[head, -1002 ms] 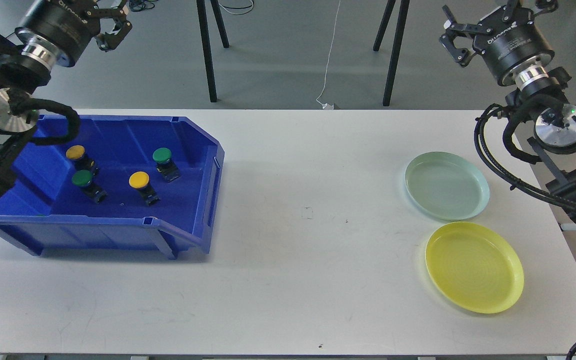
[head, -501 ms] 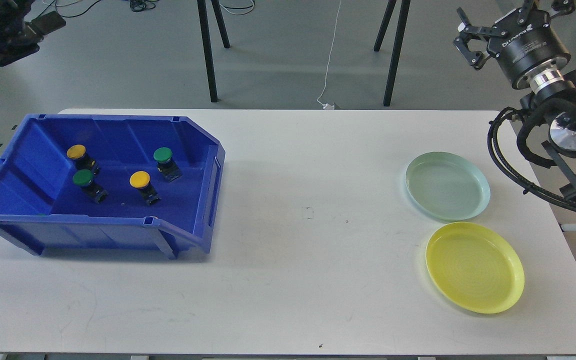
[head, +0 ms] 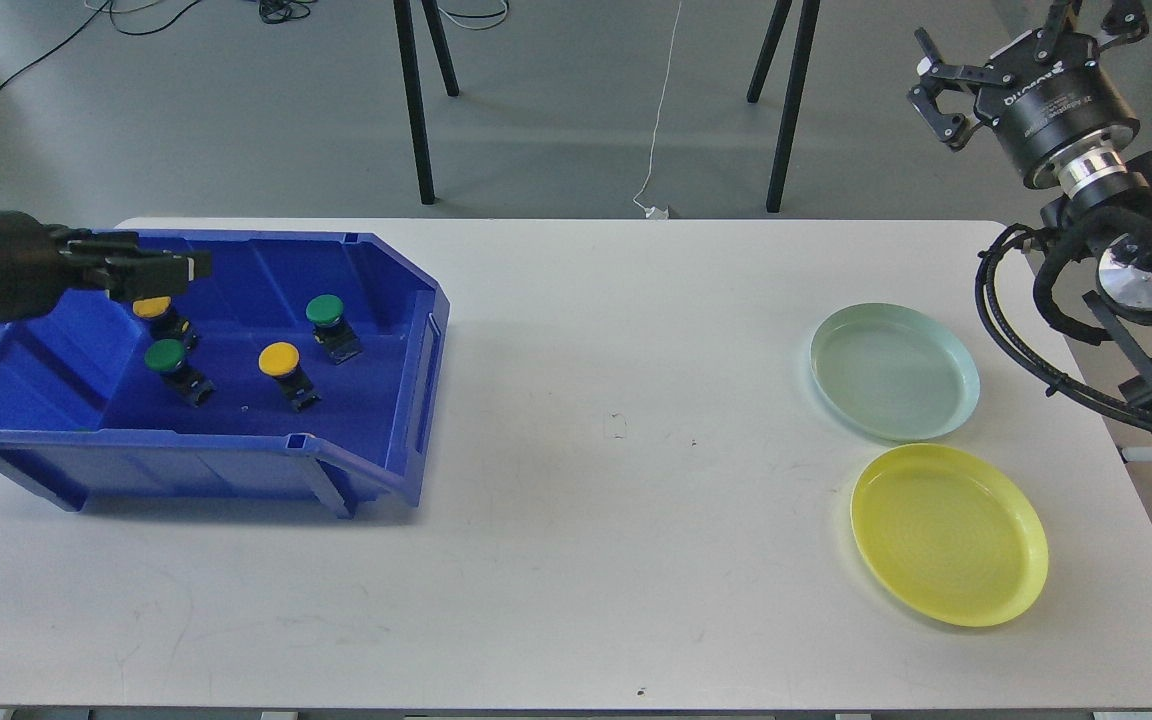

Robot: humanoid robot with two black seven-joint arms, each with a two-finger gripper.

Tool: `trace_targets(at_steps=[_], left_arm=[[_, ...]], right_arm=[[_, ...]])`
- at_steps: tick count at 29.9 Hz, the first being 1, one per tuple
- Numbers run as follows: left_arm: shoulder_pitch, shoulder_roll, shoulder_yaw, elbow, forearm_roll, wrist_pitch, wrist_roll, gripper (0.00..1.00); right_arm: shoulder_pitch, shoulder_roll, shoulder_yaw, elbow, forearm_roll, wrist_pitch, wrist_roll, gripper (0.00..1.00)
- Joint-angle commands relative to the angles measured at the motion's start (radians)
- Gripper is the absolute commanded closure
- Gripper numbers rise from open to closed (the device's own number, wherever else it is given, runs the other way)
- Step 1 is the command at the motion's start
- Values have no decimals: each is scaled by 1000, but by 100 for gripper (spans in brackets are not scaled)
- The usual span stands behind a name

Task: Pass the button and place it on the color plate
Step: 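Move the left gripper down toward the blue bin, then grasp the green-capped button in the bin with the left gripper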

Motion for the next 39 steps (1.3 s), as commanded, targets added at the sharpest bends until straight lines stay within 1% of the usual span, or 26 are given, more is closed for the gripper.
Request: trace_targets(at_steps=[1, 5, 9, 12, 19, 22, 25, 29, 30, 31, 32, 36, 39], left_arm=[[1, -33, 91, 25, 16, 45, 1, 18], [5, -126, 122, 142, 20, 81, -1, 19], [10, -172, 128, 231, 22, 96, -1, 19], [20, -178, 128, 254, 23, 107, -1, 19], [22, -183, 151, 266, 31, 121, -1, 19], [22, -211, 172, 323, 31, 154, -1, 19], [22, -237, 188, 378, 31, 165, -2, 19], [22, -238, 195, 387, 31, 177, -4, 19], [22, -238, 197, 390, 31, 178, -4, 20], [22, -238, 197, 393, 31, 178, -5, 24], [24, -237, 200, 400, 31, 178, -5, 30], [22, -238, 215, 403, 29, 178, -13, 38], [22, -241, 215, 409, 31, 178, -19, 39]], right_arm=[[-4, -4, -1, 0, 0, -3, 1, 1], [-7, -4, 1, 2, 0, -4, 1, 1], [-9, -4, 1, 2, 0, -4, 1, 1], [-10, -4, 1, 2, 0, -4, 2, 1], [-21, -2, 2, 3, 0, -4, 2, 1], [-22, -2, 2, 3, 0, -4, 2, 1], [-22, -2, 4, 8, 0, -6, 2, 1], [-24, -4, 2, 9, 0, -6, 2, 1], [-24, -3, 2, 9, 0, -6, 2, 1], [-24, -2, 2, 9, 0, -6, 2, 1], [-22, -2, 2, 9, 0, -6, 2, 1], [-24, -2, 2, 9, 0, -6, 2, 1], [-22, -2, 2, 9, 0, -6, 2, 1]])
